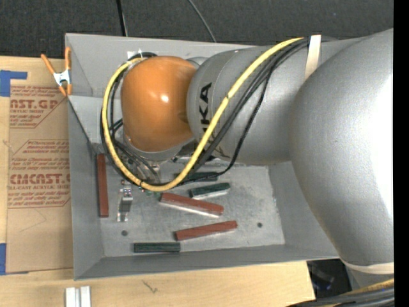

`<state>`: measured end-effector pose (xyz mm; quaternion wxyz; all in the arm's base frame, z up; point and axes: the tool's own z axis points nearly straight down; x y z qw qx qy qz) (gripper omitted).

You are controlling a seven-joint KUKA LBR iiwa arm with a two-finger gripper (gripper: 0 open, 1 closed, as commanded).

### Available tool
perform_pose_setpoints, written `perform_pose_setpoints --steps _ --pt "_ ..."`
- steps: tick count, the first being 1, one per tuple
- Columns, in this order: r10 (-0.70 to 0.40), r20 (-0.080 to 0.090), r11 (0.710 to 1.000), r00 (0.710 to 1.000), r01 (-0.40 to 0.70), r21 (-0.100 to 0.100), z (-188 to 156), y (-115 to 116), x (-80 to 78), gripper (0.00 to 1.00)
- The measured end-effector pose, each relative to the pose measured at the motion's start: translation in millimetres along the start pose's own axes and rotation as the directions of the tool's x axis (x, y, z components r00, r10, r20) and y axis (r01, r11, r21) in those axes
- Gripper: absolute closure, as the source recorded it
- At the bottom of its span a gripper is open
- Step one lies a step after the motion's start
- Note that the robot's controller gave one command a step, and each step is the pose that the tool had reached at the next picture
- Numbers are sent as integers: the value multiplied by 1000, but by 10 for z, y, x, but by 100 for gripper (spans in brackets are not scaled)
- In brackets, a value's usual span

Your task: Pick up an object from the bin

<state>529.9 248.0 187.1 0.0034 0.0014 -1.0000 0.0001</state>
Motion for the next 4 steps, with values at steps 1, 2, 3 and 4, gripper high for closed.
perform_pose_setpoints --steps 1,2,3,4 --pt "2 7 1000 1000 -2 -2 -44 -13 -23 0" --pt "-127 11 992 992 127 -1 536 -393 -322 0" --pt "-376 6 927 927 376 2 432 -1258 -136 0" --pt "-388 7 922 922 388 2 399 -1833 -105 0"
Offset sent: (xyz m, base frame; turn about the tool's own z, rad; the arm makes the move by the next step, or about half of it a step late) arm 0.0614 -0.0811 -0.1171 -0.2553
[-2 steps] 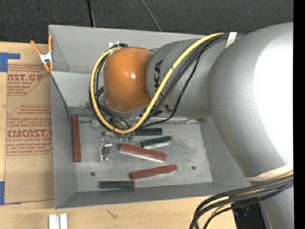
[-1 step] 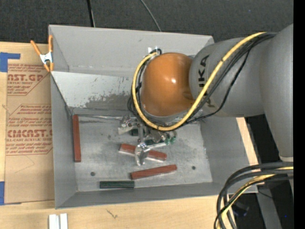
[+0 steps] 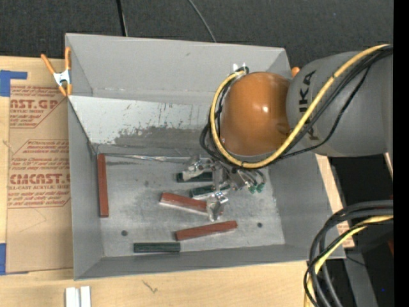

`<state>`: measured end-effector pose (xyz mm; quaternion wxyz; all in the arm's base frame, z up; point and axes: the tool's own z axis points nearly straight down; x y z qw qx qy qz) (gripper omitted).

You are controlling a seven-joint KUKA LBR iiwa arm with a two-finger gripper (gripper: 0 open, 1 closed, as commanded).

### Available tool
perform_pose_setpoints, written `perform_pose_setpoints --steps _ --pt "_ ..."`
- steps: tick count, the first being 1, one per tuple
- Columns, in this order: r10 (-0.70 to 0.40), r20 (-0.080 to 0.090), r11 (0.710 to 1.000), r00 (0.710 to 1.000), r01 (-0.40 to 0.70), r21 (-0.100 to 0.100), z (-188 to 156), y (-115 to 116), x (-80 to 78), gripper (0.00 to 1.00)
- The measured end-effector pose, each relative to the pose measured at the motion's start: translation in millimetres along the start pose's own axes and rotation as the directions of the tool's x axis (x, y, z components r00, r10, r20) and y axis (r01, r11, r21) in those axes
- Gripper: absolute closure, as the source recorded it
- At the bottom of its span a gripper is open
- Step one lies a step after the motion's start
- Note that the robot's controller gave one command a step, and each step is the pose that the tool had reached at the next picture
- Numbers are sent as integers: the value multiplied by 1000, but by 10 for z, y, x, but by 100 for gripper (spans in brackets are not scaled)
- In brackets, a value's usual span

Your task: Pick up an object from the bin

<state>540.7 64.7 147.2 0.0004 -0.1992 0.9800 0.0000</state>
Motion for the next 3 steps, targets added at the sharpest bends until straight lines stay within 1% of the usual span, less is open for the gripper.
perform_pose_setpoints --steps 1,2,3 --pt "-120 7 993 993 120 2 689 -140 -42 0" --pt "-121 2 993 993 121 -1 670 -127 -22 100" --pt "-121 2 993 993 121 -1 670 -127 -22 100"
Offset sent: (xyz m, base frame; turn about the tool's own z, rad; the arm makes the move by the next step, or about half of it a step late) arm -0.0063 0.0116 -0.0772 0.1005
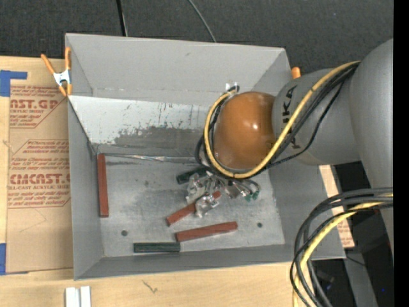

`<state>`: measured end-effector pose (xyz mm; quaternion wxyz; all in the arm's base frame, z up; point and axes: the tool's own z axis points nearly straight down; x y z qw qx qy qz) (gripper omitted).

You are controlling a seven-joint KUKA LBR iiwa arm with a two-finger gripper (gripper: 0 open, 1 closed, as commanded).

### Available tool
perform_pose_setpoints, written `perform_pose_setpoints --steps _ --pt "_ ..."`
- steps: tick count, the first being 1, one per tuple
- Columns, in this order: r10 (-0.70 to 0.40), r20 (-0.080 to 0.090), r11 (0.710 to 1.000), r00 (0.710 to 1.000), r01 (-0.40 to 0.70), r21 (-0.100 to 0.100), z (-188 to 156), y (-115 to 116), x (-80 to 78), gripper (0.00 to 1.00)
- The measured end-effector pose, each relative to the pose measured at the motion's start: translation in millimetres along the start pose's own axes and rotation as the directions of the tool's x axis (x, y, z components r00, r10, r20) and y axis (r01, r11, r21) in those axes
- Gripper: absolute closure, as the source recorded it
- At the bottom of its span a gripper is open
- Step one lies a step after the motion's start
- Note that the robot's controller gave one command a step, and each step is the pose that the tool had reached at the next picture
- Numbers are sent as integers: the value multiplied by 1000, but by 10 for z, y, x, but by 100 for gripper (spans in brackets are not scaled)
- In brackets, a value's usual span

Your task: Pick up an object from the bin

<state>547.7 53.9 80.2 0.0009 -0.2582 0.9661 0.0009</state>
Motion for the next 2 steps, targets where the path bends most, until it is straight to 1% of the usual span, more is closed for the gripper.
perform_pose_setpoints --steps 1,2 --pt "0 0 1000 1000 0 0 -3 1 0 100" --pt "0 -7 1000 1000 0 -3 -61 12 16 100"
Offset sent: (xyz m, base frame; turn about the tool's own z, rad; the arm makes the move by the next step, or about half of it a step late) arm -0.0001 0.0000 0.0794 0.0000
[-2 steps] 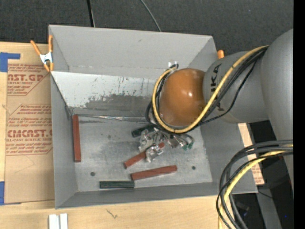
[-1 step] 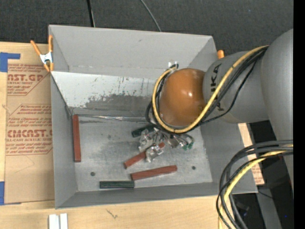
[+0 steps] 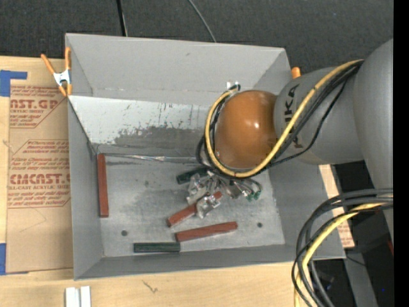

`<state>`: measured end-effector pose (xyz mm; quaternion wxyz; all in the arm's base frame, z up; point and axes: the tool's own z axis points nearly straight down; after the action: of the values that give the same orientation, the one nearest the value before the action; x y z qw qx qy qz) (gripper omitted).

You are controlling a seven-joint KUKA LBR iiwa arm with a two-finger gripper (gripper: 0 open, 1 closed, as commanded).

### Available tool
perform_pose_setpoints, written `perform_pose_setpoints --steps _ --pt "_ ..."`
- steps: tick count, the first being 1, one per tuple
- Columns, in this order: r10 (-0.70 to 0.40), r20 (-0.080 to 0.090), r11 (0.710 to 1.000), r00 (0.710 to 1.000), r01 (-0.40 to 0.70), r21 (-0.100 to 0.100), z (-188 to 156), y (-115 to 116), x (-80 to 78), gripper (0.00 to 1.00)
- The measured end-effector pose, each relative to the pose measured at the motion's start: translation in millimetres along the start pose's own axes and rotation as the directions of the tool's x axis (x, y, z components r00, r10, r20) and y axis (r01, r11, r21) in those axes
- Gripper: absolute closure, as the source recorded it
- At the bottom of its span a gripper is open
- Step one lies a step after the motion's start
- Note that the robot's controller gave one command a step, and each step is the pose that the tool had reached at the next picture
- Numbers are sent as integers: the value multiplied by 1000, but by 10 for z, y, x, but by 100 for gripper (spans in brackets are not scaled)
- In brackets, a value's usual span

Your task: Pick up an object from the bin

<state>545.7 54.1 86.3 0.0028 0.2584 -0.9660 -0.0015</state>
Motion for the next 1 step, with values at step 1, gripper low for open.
perform_pose_setpoints --steps 1 --pt "0 -3 1000 1000 0 -1 -217 7 9 100"
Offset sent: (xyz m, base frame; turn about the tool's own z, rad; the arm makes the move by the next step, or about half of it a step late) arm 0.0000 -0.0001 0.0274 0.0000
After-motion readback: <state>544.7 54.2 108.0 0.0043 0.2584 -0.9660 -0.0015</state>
